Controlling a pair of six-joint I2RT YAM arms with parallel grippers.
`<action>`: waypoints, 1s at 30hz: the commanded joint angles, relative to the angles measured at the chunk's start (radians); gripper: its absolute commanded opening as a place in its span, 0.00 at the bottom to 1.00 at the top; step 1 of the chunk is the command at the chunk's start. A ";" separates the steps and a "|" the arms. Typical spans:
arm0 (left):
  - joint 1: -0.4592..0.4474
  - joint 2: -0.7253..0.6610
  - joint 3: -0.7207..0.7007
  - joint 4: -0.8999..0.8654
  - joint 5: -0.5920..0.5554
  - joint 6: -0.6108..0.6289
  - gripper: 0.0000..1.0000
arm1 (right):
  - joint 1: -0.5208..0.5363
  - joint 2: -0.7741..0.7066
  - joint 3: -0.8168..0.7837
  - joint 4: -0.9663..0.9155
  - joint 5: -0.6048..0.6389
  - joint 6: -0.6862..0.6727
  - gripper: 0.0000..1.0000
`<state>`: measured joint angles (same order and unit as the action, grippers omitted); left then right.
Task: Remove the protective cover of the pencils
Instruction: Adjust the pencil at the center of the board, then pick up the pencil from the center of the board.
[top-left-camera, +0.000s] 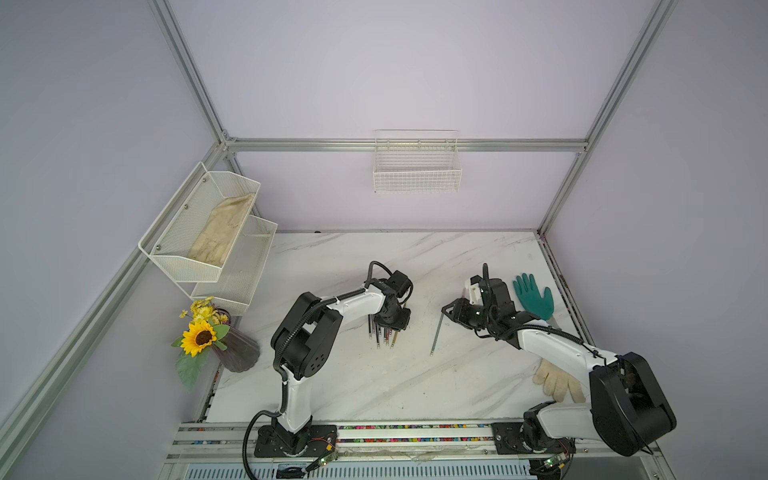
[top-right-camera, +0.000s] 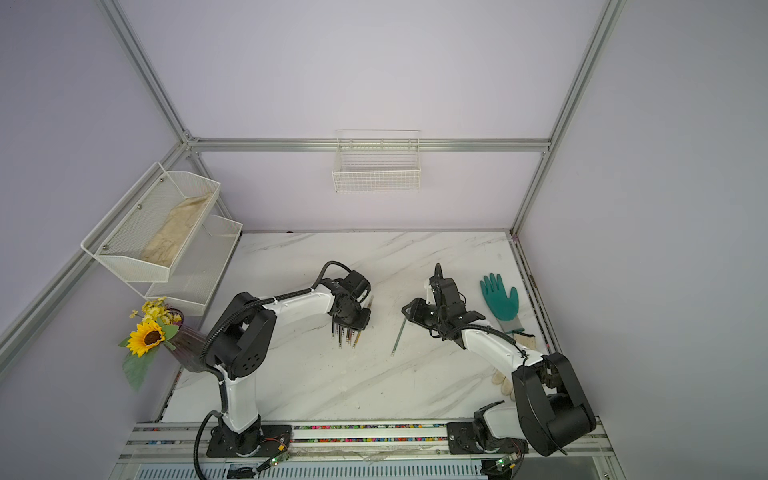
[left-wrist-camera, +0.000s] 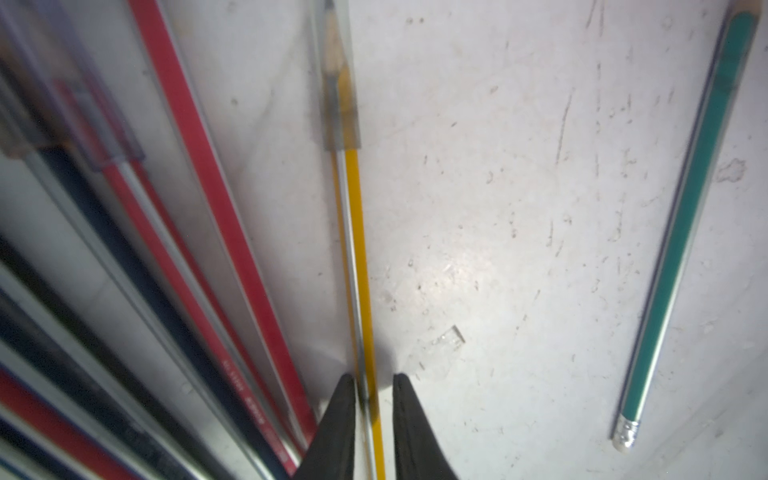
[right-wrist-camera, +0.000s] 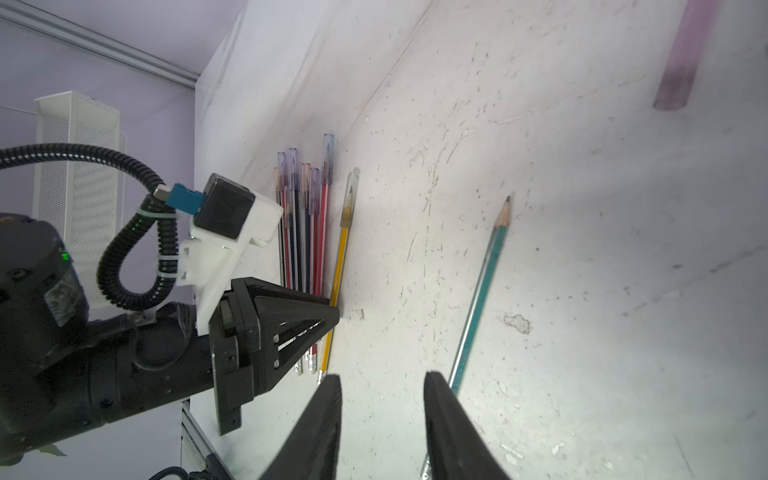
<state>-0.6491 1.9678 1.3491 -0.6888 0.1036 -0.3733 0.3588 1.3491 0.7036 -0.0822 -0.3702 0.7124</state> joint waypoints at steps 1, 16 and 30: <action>-0.024 0.044 0.060 -0.047 -0.061 0.016 0.18 | -0.007 -0.023 0.007 -0.032 0.021 -0.010 0.37; -0.066 0.102 0.107 -0.109 -0.119 0.021 0.07 | -0.020 -0.050 0.008 -0.051 0.022 -0.020 0.37; -0.084 -0.034 0.119 -0.042 0.028 0.008 0.00 | -0.019 -0.029 -0.003 0.004 -0.067 -0.043 0.37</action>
<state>-0.7204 2.0151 1.4429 -0.7563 0.0586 -0.3561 0.3428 1.3182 0.7033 -0.1177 -0.4019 0.6792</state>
